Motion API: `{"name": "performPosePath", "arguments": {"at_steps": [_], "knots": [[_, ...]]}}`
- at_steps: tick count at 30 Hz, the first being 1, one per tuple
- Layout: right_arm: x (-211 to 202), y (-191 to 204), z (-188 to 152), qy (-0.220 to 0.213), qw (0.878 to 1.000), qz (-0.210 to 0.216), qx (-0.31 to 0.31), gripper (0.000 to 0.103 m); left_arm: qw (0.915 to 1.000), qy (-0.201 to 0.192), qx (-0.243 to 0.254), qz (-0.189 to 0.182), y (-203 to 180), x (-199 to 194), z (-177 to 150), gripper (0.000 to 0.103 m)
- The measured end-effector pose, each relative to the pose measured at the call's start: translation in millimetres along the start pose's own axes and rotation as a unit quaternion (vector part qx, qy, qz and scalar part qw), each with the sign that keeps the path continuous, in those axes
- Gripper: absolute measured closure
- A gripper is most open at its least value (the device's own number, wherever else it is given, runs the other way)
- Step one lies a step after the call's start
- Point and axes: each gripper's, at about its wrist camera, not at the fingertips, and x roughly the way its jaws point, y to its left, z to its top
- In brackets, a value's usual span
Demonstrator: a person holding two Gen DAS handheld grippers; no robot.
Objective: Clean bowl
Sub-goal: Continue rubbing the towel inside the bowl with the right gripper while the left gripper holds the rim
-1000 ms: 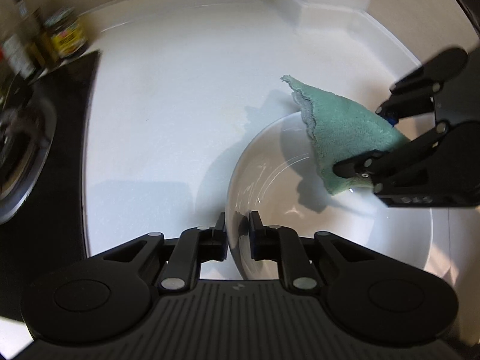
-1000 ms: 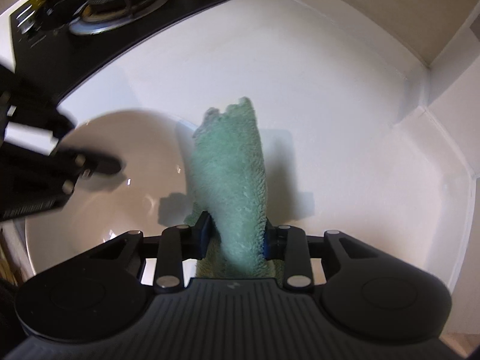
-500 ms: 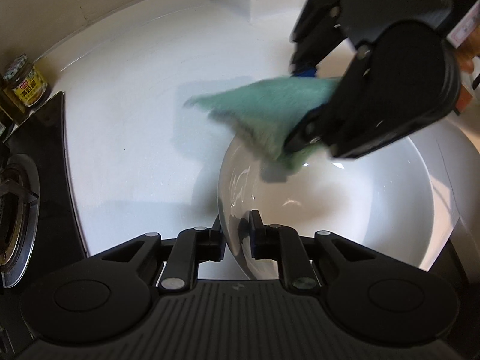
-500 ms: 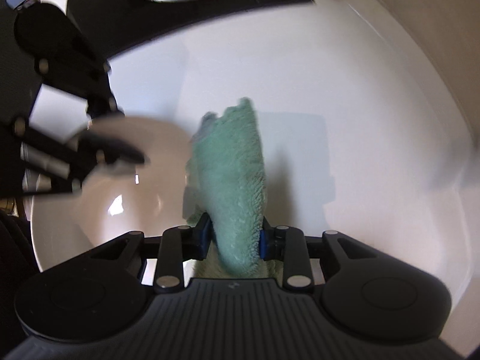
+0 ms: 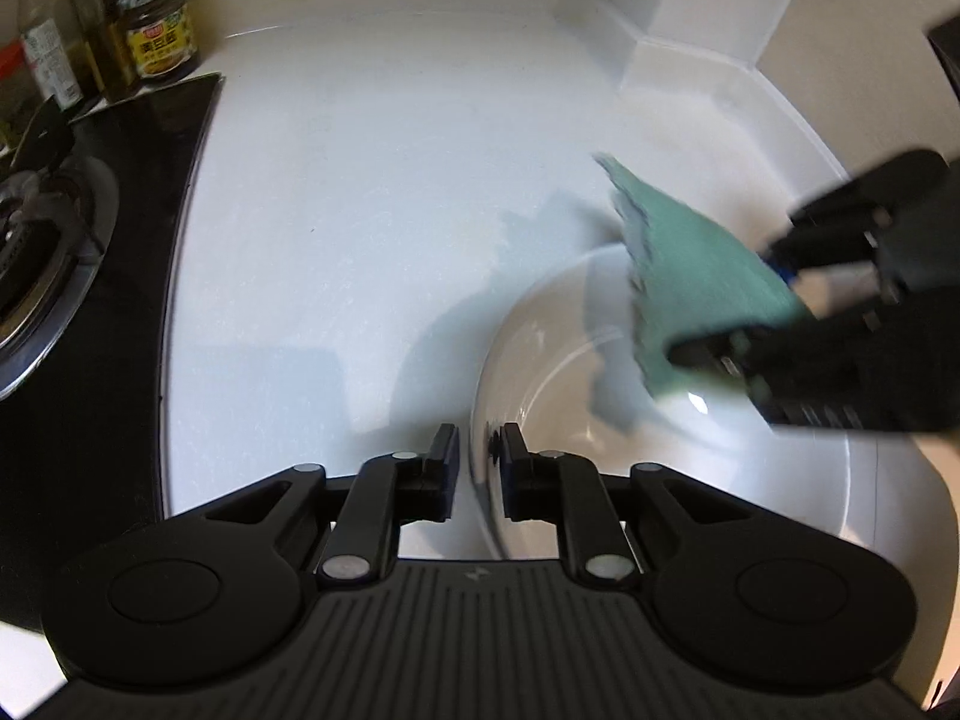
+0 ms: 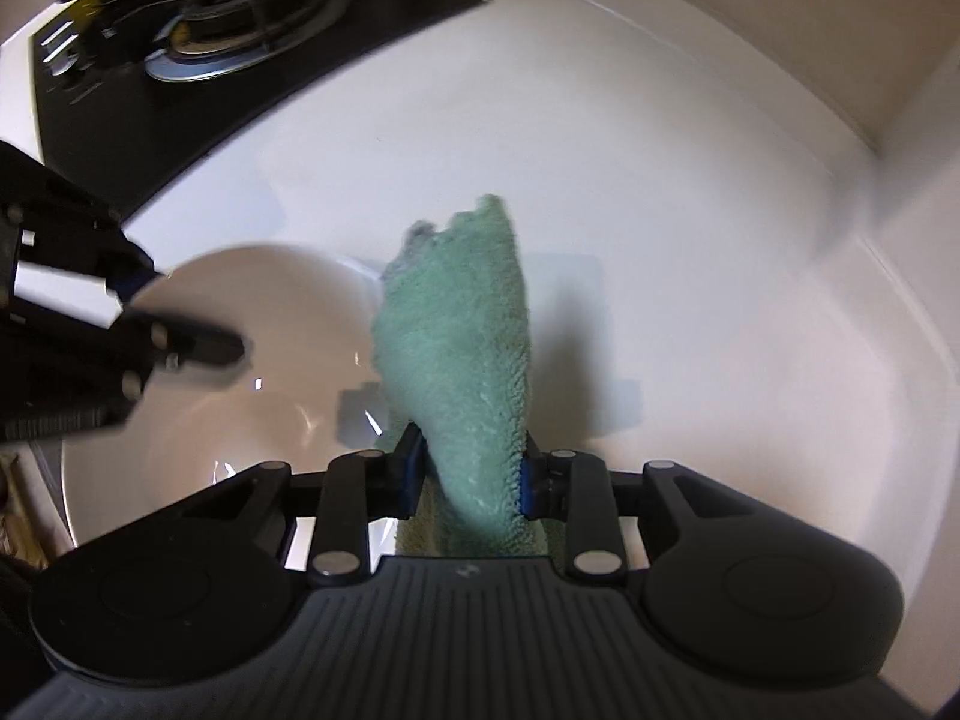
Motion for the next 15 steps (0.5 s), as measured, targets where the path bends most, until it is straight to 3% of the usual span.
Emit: {"name": "performPosePath", "arguments": {"at_steps": [4,8,12,15], "knots": [[-13,-5,-23,0.023,0.999,0.036,-0.018,0.079,0.9973,0.008,0.072,-0.015,-11,2,4,0.090],[-6,-15,-8,0.054,0.996,0.048,-0.057,0.077,0.9908,0.016,0.133,-0.015,-21,4,5,0.090],[4,-4,16,0.075,0.986,0.017,-0.148,0.076,0.9855,0.021,0.168,-0.011,-28,6,7,0.089],[7,1,30,0.060,0.983,0.001,-0.171,0.075,0.9850,0.025,0.170,-0.009,-29,7,10,0.088]]}}
